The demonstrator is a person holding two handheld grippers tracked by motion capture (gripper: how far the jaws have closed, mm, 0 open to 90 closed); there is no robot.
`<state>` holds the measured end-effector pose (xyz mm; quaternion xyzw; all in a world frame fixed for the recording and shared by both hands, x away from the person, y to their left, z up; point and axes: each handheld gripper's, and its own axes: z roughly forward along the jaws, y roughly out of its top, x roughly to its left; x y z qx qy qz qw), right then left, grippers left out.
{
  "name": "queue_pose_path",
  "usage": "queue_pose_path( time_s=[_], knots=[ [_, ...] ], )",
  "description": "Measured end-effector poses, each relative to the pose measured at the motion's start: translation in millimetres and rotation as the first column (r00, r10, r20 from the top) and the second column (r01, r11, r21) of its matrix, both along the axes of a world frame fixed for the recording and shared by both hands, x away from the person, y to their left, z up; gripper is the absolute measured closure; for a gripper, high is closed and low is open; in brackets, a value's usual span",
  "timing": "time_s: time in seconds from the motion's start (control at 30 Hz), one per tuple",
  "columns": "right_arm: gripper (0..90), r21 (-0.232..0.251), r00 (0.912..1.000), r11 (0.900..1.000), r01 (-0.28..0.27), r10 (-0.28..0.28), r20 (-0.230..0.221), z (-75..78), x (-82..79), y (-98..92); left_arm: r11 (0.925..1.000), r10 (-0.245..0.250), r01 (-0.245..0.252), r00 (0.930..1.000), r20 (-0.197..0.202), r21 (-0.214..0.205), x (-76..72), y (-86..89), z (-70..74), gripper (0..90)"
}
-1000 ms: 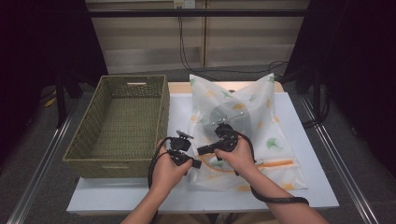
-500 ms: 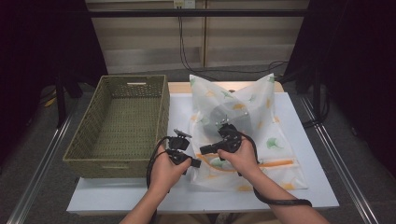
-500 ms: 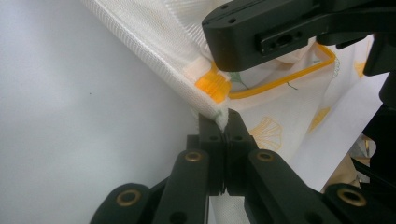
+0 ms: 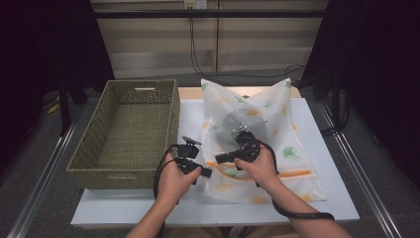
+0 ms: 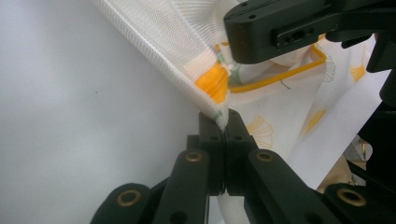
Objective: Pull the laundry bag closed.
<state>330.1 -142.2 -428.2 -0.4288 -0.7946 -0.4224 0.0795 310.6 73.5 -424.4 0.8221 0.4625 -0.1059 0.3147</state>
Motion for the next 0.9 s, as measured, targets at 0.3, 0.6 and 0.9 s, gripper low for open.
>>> queue_pose_path(
  time_s=[0.3,0.6,0.9],
  knots=[
    [90.0,-0.035,0.9997,0.9991,0.023,-0.023,0.010,-1.4,0.2,-11.8,1.0000,0.008,-0.008,0.9999,-0.010,-0.001,1.7,8.1,7.0,89.1],
    [90.0,-0.033,0.9989,0.9984,0.046,-0.046,0.001,-4.2,-1.5,-27.2,1.0000,0.003,-0.003,0.9997,-0.026,0.000,3.9,10.7,6.5,89.1],
    [90.0,-0.043,0.9983,0.9973,0.059,-0.059,0.005,-5.0,-2.2,-35.3,0.9998,0.017,-0.017,0.9993,-0.033,0.009,4.4,11.9,6.4,89.1]
  ],
)
